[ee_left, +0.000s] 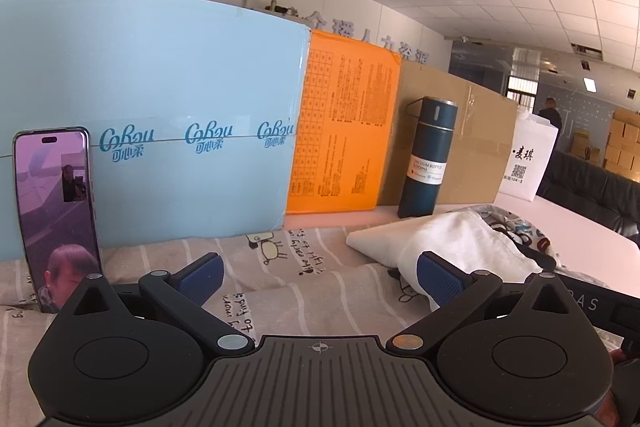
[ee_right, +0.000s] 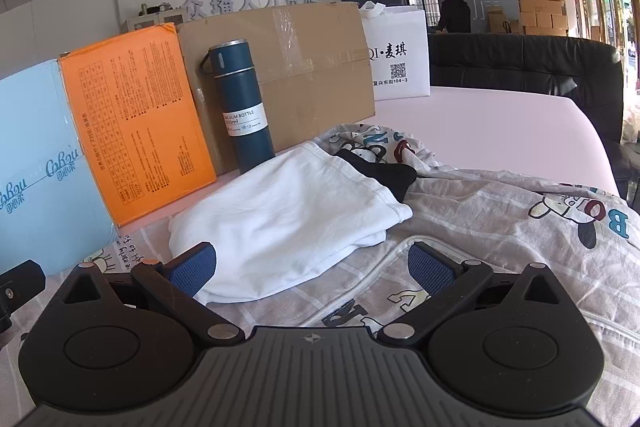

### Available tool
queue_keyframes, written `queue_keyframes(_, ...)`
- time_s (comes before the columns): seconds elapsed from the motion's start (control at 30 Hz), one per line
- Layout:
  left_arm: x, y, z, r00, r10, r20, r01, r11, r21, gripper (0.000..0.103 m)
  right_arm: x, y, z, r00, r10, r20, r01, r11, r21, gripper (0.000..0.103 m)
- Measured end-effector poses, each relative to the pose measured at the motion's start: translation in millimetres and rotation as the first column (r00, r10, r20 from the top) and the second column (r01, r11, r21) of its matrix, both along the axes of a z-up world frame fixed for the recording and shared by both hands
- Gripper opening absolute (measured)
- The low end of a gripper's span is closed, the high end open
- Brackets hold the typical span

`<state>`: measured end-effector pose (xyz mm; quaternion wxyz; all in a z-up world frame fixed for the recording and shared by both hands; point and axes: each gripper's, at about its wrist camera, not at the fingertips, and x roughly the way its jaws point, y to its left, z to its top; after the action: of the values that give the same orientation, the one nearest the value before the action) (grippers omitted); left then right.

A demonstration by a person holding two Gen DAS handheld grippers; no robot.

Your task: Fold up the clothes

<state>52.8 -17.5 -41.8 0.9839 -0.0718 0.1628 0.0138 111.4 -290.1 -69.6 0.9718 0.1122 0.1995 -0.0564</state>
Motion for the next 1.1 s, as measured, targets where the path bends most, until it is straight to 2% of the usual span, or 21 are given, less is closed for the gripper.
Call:
queue_keyframes(0.27, -1.5, -0.7, 1.4, 1.000, 0.009, 0.004, -0.009, 1.000, 0.009, 0.103, -2.2, -1.6, 0.0, 0.999, -0.028, 0.018, 0.028, 0.999, -0.016, 0.103)
queue_keyframes(0.73, 2.8, -0.6, -4.5, 1.000, 0.013, -0.021, -0.013, 1.000, 0.022, 0.103, -4.9, -9.8, -0.9, 0.996, -0.087, 0.028, 0.086, 0.996, 0.038, 0.103)
queue_keyframes(1.1, 5.7, 0.9, -10.2, 0.999, 0.020, -0.045, -0.019, 0.999, 0.026, 0.103, -4.4, 0.3, -2.2, 0.997, -0.079, 0.024, 0.080, 0.996, -0.032, 0.103)
